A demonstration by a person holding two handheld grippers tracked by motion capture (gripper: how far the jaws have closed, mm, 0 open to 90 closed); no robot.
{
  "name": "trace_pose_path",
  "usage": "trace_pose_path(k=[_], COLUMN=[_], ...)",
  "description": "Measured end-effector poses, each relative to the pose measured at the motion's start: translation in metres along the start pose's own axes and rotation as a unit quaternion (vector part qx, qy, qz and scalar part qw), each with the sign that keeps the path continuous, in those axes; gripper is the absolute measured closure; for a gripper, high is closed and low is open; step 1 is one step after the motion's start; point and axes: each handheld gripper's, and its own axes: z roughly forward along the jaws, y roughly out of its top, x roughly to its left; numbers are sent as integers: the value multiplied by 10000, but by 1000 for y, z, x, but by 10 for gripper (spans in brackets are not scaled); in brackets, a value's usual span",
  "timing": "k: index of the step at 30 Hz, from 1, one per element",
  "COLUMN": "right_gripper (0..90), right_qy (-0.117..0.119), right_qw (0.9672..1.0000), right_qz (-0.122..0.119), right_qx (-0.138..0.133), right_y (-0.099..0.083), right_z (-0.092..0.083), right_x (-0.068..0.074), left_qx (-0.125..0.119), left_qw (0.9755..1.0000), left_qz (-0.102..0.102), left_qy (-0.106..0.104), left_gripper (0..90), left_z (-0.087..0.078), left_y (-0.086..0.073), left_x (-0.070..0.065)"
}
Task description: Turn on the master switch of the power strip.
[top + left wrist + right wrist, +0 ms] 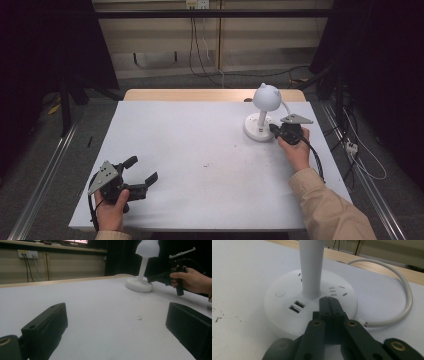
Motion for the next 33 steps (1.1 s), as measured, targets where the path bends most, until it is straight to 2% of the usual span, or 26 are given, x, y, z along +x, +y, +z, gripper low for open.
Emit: trace_pose_path(k=[5,9,14,29,31,33], right_gripper=[900,900,900,900,900,900], right_qy=[-1,57,7,-57,-88,-105], right_qw=[10000,10000,10000,9999,9996,9996], right_qz=[-21,78,-63,-127,-227,-223], right_qx=[28,19,23,94,138,148], right_y=[1,0,0,1,2,2], right_z=[0,0,0,1,1,1], right_x=[0,-2,0,2,3,4], left_qx=[6,13,14,9,3,-4], left_qw=[10000,10000,10000,10000,10000,10000], left_qz=[22,17,29,48,48,44], left_qy=[-6,-8,-7,-24,-23,-27], left_gripper=[36,36,36,36,36,36], left_z=[0,0,0,0,0,1], left_y=[0,0,0,1,1,2], left_x=[0,0,0,0,0,0])
